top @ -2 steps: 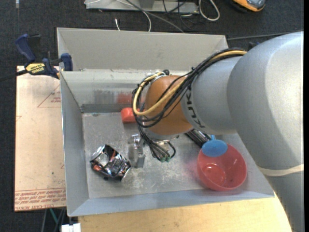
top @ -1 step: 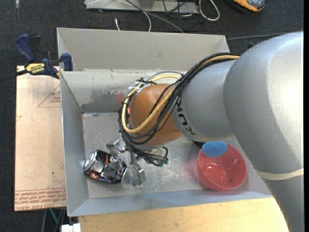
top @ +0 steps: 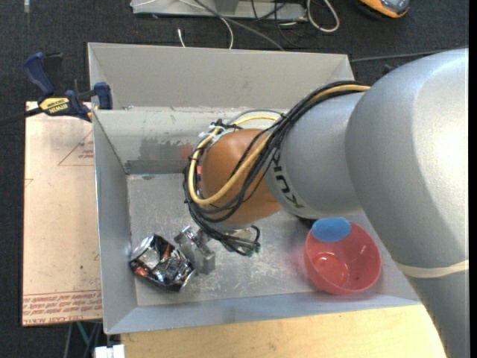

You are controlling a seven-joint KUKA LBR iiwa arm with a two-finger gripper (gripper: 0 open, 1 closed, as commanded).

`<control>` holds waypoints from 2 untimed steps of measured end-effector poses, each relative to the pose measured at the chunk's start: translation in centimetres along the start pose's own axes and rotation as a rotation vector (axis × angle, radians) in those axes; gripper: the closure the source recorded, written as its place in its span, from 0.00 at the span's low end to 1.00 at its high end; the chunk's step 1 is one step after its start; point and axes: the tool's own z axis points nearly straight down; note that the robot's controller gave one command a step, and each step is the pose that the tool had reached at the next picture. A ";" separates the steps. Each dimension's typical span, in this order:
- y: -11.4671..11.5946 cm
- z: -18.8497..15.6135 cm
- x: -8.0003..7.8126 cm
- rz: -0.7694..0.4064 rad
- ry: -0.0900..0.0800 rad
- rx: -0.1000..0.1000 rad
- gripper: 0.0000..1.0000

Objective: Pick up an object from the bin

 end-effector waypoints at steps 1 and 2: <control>0.0 0.0 0.0 0.000 0.000 0.000 1.00; -1.0 -7.2 -3.9 0.018 -0.013 0.002 1.00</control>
Offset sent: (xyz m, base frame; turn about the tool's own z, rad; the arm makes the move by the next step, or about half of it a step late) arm 0.0315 0.0117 0.0697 0.0173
